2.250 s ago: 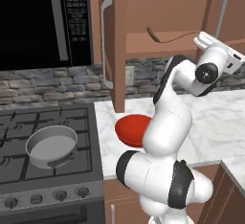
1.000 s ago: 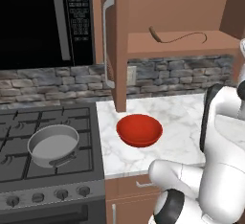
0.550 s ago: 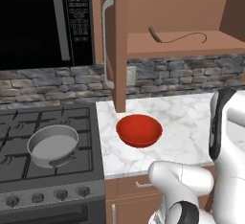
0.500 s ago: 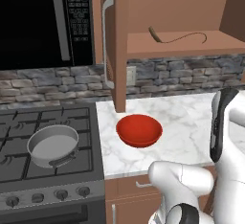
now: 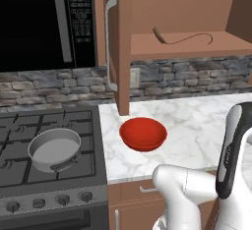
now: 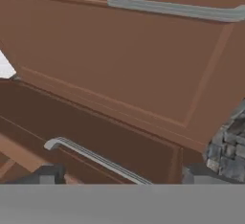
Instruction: Open the cabinet and move the ladle to the pot. Then close the cabinet.
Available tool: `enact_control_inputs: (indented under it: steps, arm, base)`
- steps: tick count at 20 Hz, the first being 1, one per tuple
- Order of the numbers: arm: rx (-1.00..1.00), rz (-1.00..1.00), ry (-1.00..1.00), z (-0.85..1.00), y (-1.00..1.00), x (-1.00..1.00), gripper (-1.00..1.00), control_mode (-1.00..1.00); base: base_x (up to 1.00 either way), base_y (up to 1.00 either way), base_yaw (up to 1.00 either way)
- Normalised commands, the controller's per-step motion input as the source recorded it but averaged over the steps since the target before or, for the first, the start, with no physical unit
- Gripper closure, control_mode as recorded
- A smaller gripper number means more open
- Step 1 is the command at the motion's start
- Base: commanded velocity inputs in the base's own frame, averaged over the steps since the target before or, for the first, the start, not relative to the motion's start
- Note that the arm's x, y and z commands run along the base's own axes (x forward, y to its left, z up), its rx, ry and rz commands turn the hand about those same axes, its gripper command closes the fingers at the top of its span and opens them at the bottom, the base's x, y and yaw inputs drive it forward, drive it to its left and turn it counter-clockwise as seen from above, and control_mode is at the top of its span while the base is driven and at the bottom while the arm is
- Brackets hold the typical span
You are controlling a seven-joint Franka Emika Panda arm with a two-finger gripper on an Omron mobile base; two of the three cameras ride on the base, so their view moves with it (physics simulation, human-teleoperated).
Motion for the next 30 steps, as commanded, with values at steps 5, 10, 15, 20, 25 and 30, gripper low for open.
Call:
enact_control_inputs:
  steps: [5,10,15,20,25,30]
  arm:
    - [-0.09,0.00,-0.10,0.08,0.79,-0.40,-1.00,-1.00]
    - [-0.13,0.00,0.00,0.00,0.57,0.10,-1.00,-1.00]
    - [0.00,0.03,0.01,0.00,0.39,0.22,-1.00,-1.00]
    - [0.00,0.03,0.02,0.00,0.33,0.28,-1.00,-1.00]
    - [0.03,0.07,0.06,0.00,0.06,0.37,-1.00,-1.00]
    - [0.11,0.01,0.00,-0.13,0.00,0.29,-1.00,-1.00]
  base:
    - [0.00,0.00,0.00]
    - [0.00,0.00,0.00]
    - [0.00,0.00,0.00]
    - [0.00,0.00,0.00]
    - [0.00,0.00,0.00]
    - [0.00,0.00,0.00]
